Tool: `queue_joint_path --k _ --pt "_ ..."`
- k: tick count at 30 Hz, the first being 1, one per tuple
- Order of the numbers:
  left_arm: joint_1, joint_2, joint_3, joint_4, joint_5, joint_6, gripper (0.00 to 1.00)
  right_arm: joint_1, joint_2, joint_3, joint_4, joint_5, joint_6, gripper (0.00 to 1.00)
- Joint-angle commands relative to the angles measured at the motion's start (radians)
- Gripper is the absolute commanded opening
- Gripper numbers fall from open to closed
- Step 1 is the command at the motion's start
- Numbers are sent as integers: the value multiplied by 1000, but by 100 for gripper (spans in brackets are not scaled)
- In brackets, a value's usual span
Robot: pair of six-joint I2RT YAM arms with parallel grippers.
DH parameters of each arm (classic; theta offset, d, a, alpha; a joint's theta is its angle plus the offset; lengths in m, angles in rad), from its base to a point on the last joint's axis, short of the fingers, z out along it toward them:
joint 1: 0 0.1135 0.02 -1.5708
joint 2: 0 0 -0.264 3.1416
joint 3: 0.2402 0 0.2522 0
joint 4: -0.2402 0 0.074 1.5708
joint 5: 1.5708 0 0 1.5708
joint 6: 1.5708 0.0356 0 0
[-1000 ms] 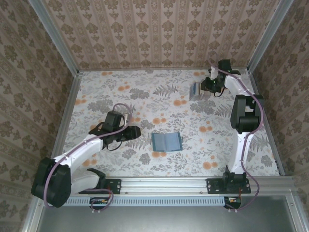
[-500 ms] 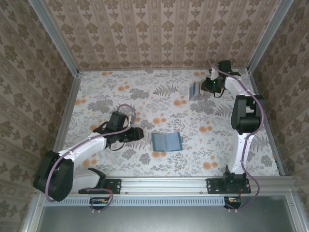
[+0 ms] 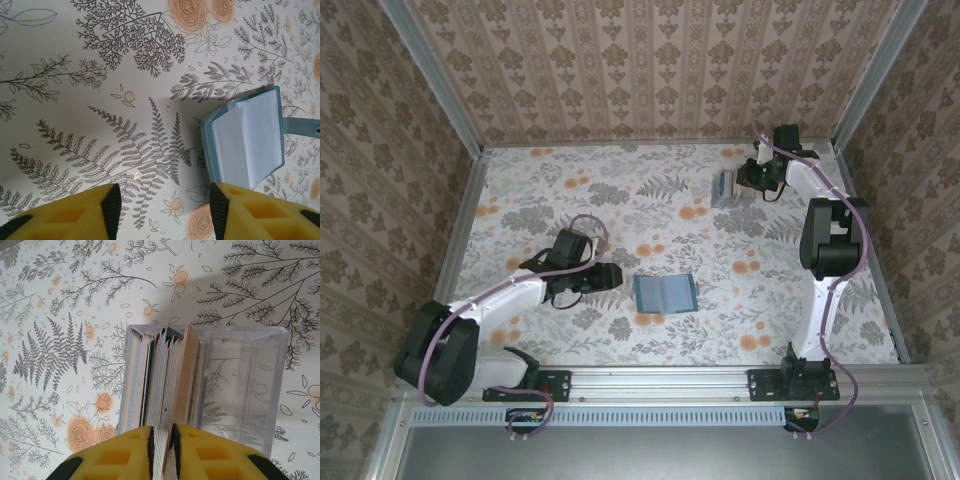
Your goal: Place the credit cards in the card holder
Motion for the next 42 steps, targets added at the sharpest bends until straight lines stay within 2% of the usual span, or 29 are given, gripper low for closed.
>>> queue_joint_path --k 1,5,9,15,28,33,42 --pt "-12 19 36 8 8 3 53 3 -39 -4 17 -31 6 21" --pt "-19 38 44 12 13 8 53 3 -41 -6 18 -29 6 23" --pt "-29 48 48 15 7 8 53 3 -39 -5 17 -28 2 32" --pt "-39 97 86 -3 18 20 53 3 -11 10 7 -23 21 40" --pt "-50 100 108 -2 4 15 53 47 67 79 -97 118 44 55" --pt "-50 104 101 11 8 14 53 59 92 108 -131 160 55 55" --pt "-54 88 86 7 -5 7 53 54 32 55 -42 35 73 48"
